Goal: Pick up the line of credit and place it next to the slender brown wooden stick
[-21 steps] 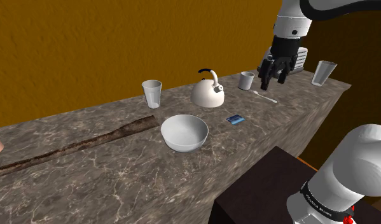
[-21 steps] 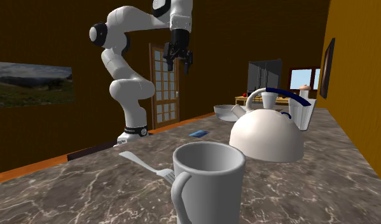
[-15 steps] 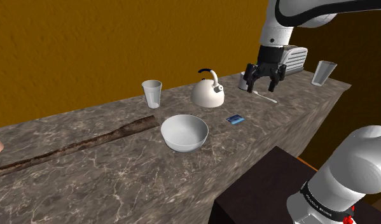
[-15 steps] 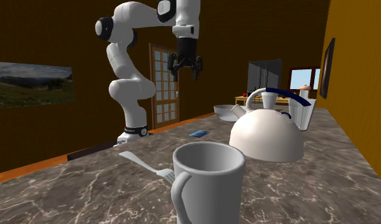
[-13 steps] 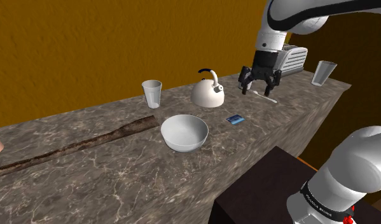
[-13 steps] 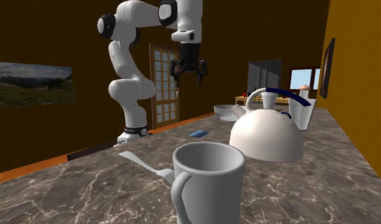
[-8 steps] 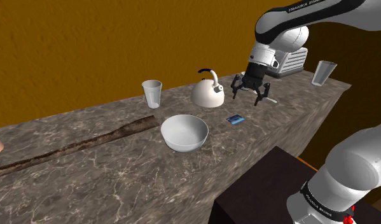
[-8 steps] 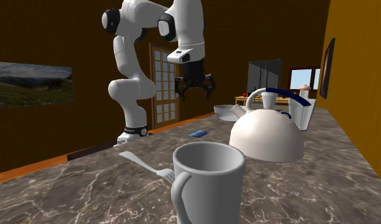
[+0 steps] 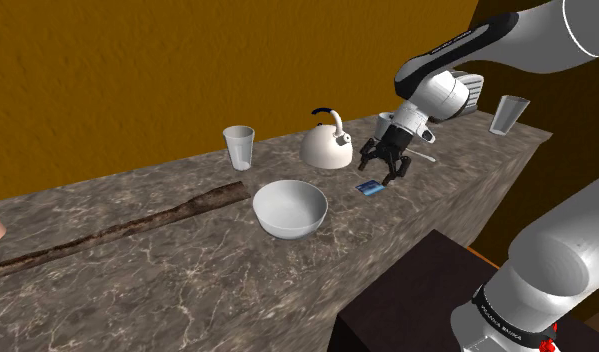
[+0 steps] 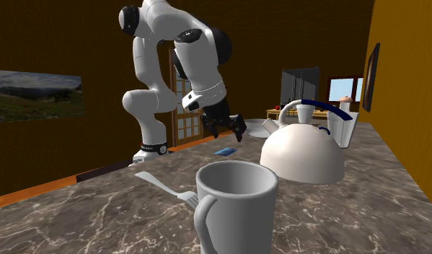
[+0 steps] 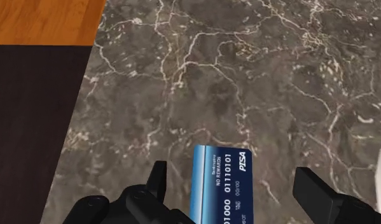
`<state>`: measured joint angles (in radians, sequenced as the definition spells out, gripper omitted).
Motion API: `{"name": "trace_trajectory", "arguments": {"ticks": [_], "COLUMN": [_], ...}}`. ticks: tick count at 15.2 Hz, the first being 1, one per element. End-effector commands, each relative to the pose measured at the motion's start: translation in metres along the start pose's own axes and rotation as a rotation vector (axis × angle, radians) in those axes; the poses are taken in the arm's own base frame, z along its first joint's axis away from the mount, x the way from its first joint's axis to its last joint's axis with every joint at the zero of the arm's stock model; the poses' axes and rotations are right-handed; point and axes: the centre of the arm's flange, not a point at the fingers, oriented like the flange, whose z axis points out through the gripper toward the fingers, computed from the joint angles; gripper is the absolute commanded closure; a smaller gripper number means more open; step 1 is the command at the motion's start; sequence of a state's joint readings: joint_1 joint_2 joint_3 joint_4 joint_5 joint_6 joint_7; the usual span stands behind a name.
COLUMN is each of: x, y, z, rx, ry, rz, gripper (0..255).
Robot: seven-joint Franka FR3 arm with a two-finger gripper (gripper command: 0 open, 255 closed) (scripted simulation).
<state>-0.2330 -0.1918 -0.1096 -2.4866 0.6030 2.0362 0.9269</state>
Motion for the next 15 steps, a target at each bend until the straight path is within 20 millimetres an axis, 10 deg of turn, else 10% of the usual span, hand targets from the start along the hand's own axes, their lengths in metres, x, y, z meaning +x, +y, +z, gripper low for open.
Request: {"name": "trace_trajectory", "arguments": {"ticks": [1,13,14,15], "x": [0.003,0.003,0.003,0.003], "y": [0.000,0.000,0.000,0.000], "z": [0.011,0.035,0.035,0.035], "rx": [0.008,0.008,0.008,0.008], "ry": [-0.006,-0.006,-0.006,-0.006], "rz": [0.020,0.020,0.020,0.020], "gripper": [0,0,255,255]}}
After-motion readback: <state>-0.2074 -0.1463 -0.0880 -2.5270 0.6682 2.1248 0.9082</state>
